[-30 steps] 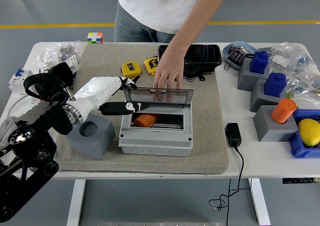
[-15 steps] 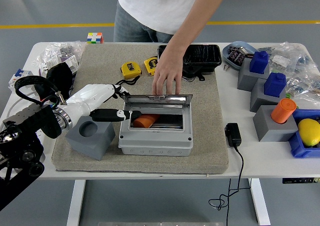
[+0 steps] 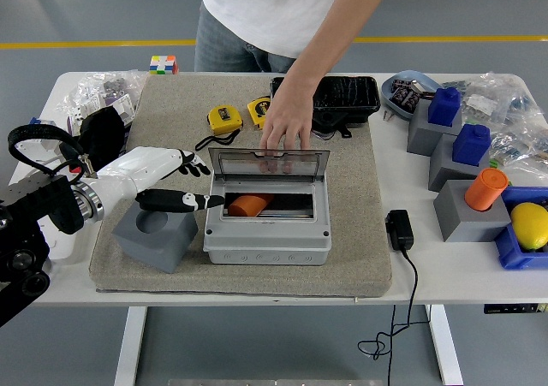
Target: Fetch the battery,place it into the box,close the lid of the box
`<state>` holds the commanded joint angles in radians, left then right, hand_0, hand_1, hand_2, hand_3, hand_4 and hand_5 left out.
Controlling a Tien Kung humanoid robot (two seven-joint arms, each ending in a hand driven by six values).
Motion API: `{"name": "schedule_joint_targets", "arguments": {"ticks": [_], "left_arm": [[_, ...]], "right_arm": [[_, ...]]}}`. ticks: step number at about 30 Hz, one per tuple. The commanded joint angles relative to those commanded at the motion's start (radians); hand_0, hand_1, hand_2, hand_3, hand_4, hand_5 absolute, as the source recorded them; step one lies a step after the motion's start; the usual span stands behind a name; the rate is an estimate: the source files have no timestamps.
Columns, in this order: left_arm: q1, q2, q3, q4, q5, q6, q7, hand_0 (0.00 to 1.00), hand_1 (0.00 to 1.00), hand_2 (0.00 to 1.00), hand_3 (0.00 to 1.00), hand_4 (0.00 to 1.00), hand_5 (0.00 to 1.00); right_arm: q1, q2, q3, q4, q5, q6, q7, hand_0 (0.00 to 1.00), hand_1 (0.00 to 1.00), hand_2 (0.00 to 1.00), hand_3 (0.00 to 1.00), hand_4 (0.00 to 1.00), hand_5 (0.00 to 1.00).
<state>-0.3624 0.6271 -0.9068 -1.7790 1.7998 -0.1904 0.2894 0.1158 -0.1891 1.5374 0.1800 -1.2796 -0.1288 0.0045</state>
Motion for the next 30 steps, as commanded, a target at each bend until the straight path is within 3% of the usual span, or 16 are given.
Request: {"name": "schedule_joint_targets", "arguments": {"ticks": [4, 9, 15, 25, 30], "left_arm": [[-0.020, 0.000, 0.000, 0.000, -0.003, 0.047, -0.040, 0.760, 0.740, 0.700, 0.714, 0.998, 0.998], [-0.046, -0.023, -0.007, 0.000, 0.018, 0.048, -0.042, 0.758, 0.740, 0.703, 0.714, 0.998, 0.998], [-0.097, -0.095, 0.010, 0.004, 0.043, 0.068, -0.059, 0.753, 0.741, 0.705, 0.714, 0.998, 0.998], [-0.201, -0.202, 0.077, 0.216, 0.016, 0.127, -0.147, 0.757, 0.741, 0.705, 0.713, 0.998, 0.998], [-0.212, -0.219, 0.062, 0.271, 0.036, 0.117, -0.143, 0.751, 0.745, 0.708, 0.714, 0.998, 0.998]], "right_arm": [[0.002, 0.000, -0.003, 0.000, 0.002, 0.000, -0.001, 0.818, 0.801, 0.778, 0.829, 0.998, 0.998], [0.004, 0.000, -0.003, 0.000, 0.002, 0.001, 0.000, 0.818, 0.800, 0.778, 0.829, 0.998, 0.998], [0.001, 0.002, -0.003, 0.000, -0.001, 0.001, -0.001, 0.817, 0.800, 0.776, 0.828, 0.998, 0.998], [0.010, 0.003, -0.002, 0.000, -0.008, 0.003, -0.003, 0.817, 0.800, 0.776, 0.827, 0.998, 0.998], [0.010, 0.002, -0.001, 0.000, -0.009, 0.002, -0.004, 0.817, 0.800, 0.776, 0.828, 0.998, 0.998]]}}
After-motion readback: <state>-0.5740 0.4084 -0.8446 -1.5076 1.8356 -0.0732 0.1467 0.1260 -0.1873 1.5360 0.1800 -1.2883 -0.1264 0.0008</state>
